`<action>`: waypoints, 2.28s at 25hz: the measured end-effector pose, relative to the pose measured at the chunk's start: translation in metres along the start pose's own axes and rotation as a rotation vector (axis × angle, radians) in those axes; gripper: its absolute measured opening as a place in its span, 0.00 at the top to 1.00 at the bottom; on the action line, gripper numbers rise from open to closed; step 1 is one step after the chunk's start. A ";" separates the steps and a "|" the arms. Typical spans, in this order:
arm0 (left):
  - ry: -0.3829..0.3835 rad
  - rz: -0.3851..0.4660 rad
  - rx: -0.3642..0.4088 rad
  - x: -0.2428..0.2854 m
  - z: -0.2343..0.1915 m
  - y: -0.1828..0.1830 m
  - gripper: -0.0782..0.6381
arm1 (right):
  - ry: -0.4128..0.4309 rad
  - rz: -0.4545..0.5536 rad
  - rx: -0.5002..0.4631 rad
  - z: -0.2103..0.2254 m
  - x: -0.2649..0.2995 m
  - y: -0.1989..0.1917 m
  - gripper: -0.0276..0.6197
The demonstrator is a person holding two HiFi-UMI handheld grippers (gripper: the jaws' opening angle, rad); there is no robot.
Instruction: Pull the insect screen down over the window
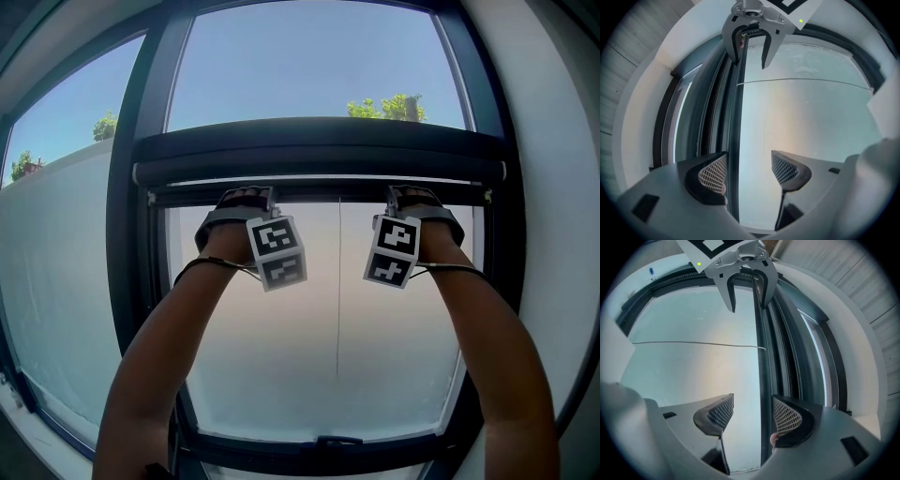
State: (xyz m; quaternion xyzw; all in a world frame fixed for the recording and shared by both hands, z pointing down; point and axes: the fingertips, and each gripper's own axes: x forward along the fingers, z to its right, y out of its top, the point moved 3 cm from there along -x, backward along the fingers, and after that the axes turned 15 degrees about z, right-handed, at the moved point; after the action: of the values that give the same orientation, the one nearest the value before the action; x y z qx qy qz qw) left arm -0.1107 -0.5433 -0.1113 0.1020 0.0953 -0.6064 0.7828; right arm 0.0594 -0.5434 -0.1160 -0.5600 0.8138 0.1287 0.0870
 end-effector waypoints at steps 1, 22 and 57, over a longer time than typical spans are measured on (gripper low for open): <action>-0.001 0.002 0.002 -0.001 0.002 0.000 0.50 | 0.006 -0.003 -0.002 -0.002 -0.001 0.000 0.59; -0.107 0.018 -0.046 -0.021 0.071 0.005 0.50 | 0.154 0.004 0.023 -0.070 -0.025 0.007 0.59; -0.292 0.091 -0.196 -0.073 0.226 0.018 0.50 | 0.365 0.031 0.086 -0.225 -0.079 0.024 0.58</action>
State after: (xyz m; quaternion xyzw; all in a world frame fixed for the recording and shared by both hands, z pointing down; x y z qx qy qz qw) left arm -0.1057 -0.5331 0.1265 -0.0598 0.0347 -0.5664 0.8212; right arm 0.0653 -0.5342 0.1230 -0.5573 0.8293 -0.0088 -0.0404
